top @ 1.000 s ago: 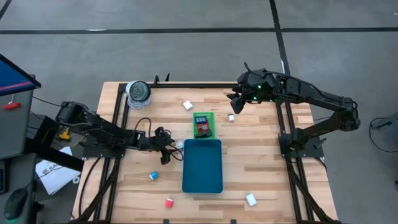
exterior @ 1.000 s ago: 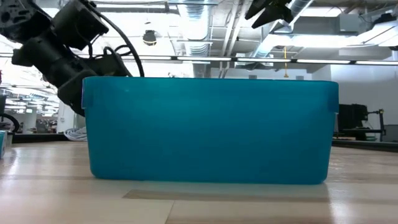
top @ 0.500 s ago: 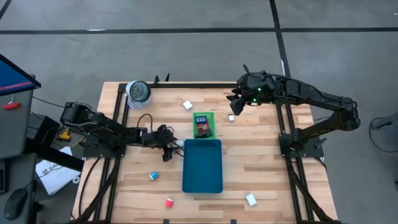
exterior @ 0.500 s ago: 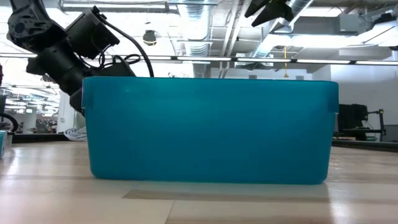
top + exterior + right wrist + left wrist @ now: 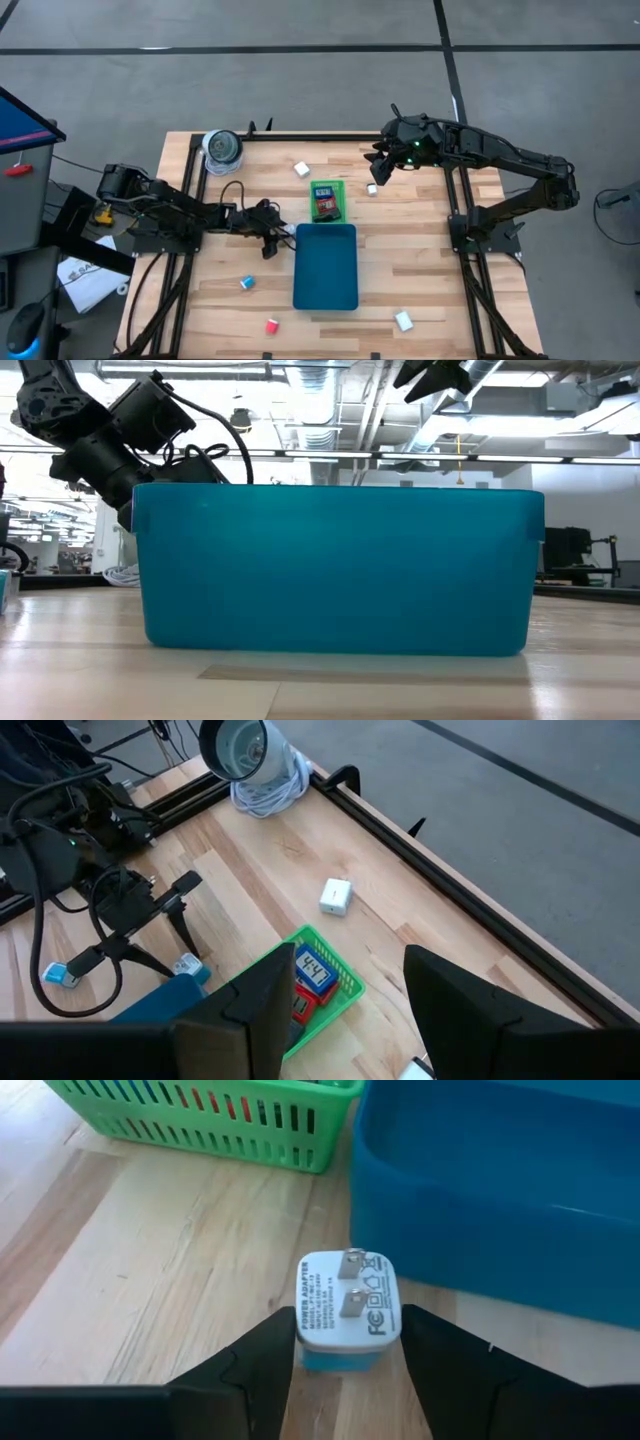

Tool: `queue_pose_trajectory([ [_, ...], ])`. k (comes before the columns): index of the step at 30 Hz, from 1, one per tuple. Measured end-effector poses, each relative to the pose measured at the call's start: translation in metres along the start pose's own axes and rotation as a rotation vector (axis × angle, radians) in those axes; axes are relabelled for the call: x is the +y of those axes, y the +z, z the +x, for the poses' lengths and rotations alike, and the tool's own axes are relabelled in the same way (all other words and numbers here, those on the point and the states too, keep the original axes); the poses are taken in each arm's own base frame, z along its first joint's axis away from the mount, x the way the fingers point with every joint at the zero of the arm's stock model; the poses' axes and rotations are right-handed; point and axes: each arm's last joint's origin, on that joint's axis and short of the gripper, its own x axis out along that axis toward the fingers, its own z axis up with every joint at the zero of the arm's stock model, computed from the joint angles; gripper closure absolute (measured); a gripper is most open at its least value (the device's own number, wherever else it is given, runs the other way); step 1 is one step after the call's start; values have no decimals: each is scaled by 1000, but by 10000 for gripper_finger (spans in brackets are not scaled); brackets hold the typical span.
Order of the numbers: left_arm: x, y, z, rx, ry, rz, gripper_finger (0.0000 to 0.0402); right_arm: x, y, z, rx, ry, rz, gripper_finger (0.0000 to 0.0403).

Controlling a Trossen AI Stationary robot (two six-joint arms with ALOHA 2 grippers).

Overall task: Pick & Place Office items
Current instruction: Put the top blue charger adapter into the blue bin

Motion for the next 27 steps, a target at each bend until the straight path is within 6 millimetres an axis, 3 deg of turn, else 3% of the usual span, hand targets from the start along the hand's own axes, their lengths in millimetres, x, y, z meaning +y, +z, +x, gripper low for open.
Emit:
queue_pose_trajectory([
  [7,3,1,1,-2,8,-15,271,0,0,0,-7,-17,0,221],
  [17,0,3,-2,-13,-6,-86,271,-1,0,0,-6,-18,11,221],
  [22,-3,10,-15,-48,0,-99,271,-1,-1,0,4,-21,15,221],
  [27,2,22,-40,-127,58,-146,271,-1,-5,0,39,-31,1,221],
])
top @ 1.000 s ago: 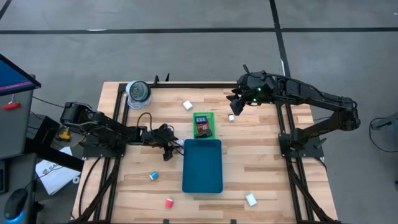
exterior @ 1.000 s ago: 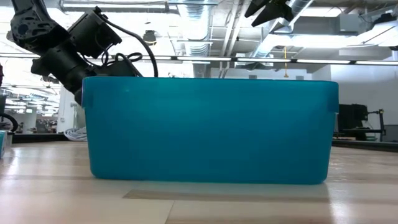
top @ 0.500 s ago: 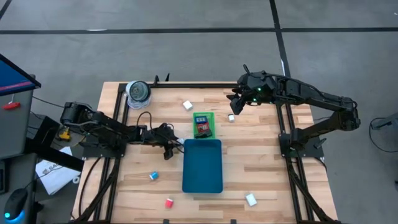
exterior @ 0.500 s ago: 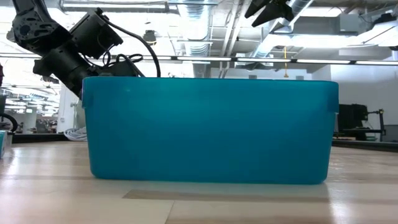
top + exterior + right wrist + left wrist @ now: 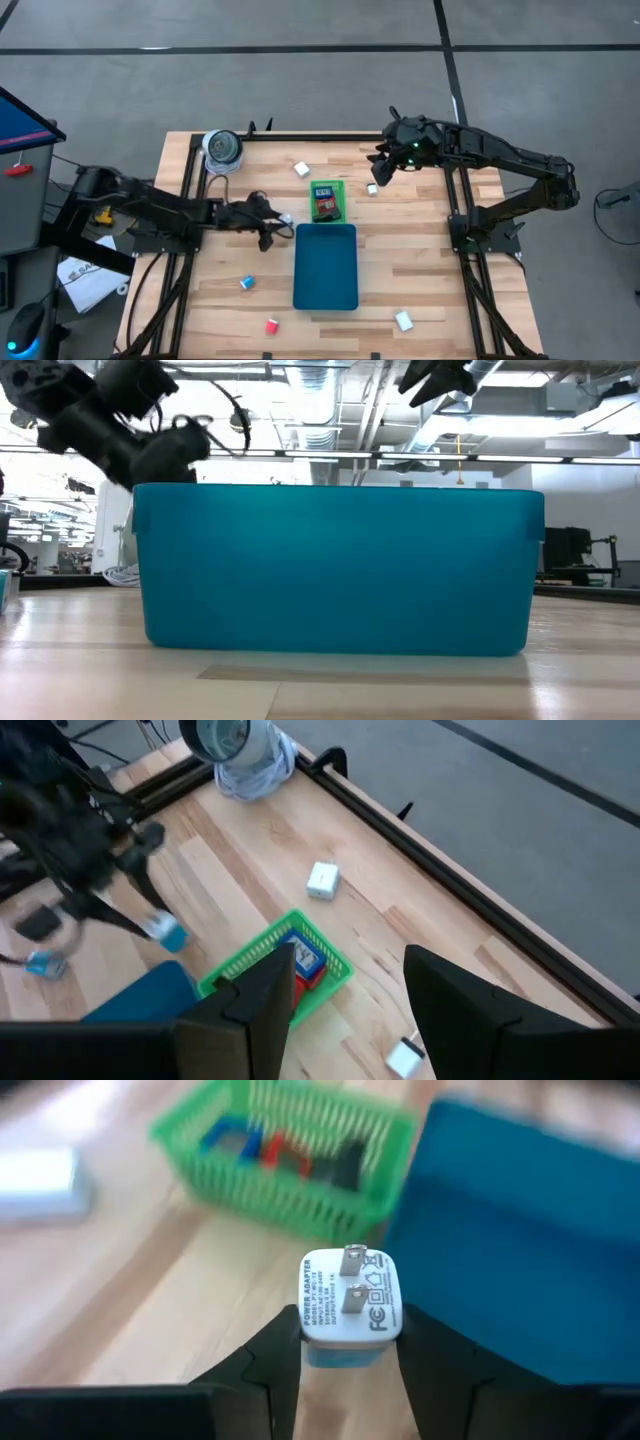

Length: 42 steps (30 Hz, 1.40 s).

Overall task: Pick & Place Office items
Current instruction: Put the top blue charger adapter into the blue bin, then put the top white charger adapter into the blue bin

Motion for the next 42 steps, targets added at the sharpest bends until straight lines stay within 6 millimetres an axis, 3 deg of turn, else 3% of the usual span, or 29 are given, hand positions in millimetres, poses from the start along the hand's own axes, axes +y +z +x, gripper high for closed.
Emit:
queue_pose_trajectory([
  [4,-3,22,-21,-108,-89,13,271,2,-4,-1,26,1,-29,221],
  [7,-8,38,-28,-71,-91,106,271,5,-5,-2,32,9,-60,221],
  [11,-16,58,-20,-41,-100,207,271,5,-5,-2,32,9,-77,221],
  [15,-19,73,2,0,-113,232,271,4,-5,-2,32,8,-94,221],
  [20,-34,68,34,115,-213,283,271,5,-5,-2,32,10,-103,221],
  [23,-42,63,42,140,-231,300,271,5,-5,-2,32,9,-101,221],
  [31,-45,64,44,113,-228,297,271,5,-5,-2,30,10,-91,221],
  [37,-45,64,45,115,-212,254,210,8,-6,-3,32,20,-97,221],
  [42,-44,64,45,112,-197,249,204,11,-8,-4,26,14,-90,221],
])
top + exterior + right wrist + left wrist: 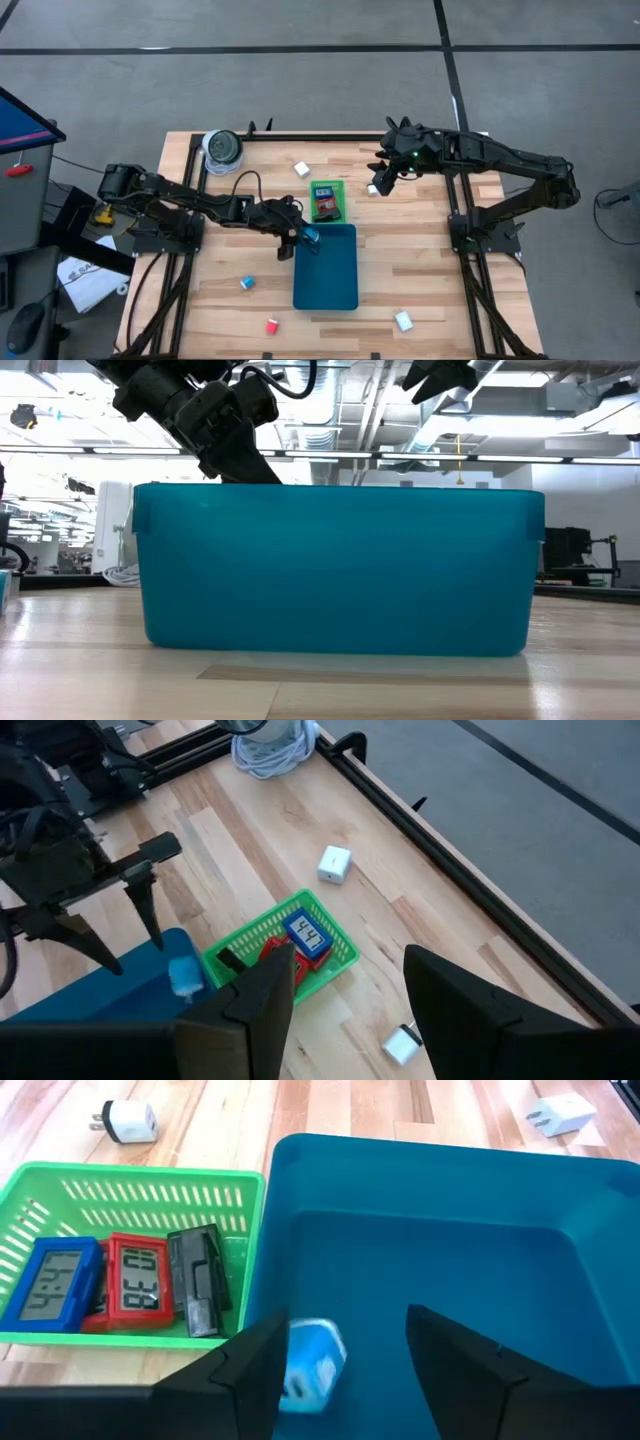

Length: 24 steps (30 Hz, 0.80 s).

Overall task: Pick & Place Office items
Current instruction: Put the top white charger adapter into the blue bin

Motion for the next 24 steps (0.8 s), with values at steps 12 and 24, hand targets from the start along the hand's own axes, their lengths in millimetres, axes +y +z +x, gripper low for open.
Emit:
queue_pose_trajectory([
  [12,38,20,-27,-172,283,-238,237,8,-4,-3,-5,-22,25,221],
  [24,144,18,-40,-151,389,-502,148,8,-5,-4,-22,-69,30,221],
])
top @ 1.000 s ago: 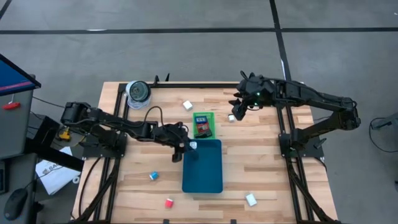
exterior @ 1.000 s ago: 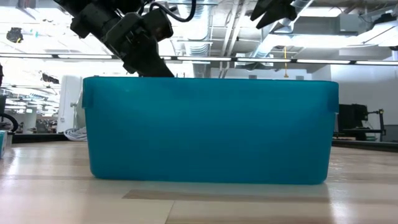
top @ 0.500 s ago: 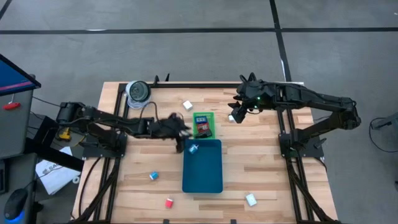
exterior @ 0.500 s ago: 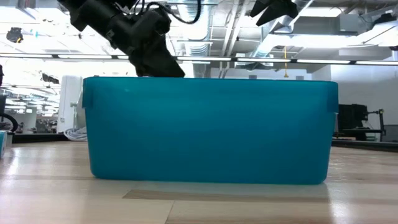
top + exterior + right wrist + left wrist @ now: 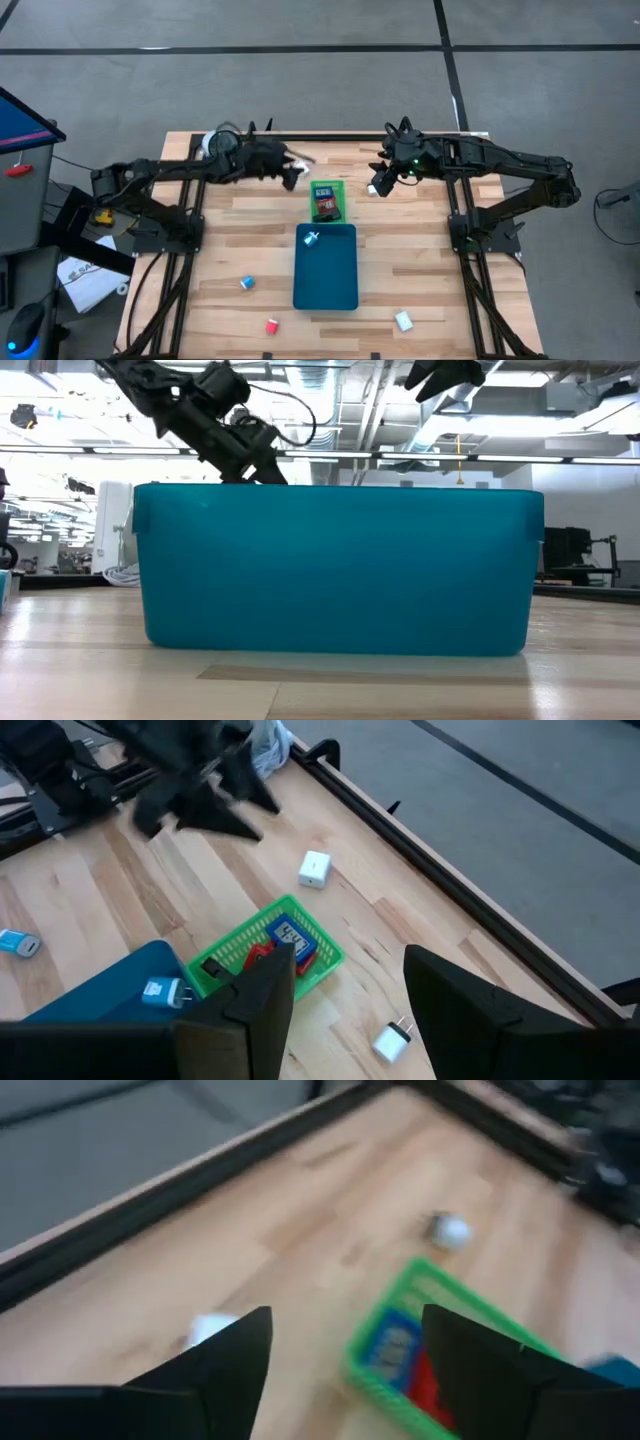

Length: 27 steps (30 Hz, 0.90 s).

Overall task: Pick & Place Office items
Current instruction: Put the top white charger adapter into the blue bin

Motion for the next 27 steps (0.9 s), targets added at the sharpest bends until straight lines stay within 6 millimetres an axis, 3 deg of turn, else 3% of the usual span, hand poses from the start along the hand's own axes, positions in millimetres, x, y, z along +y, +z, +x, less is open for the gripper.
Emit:
queue_pose_trajectory([
  [3,5,17,7,37,13,-82,135,0,0,0,0,0,0,221],
  [7,-5,40,19,92,-22,-90,131,-2,1,1,0,-6,5,221],
  [11,-11,62,35,167,51,-84,131,-3,1,1,1,-12,9,221],
  [15,-7,70,57,290,164,-51,124,-4,1,2,3,-17,11,221],
  [24,16,77,95,362,297,-315,117,-5,1,2,3,-21,10,221],
  [27,25,70,105,400,311,-372,122,-4,1,2,4,-21,8,221],
])
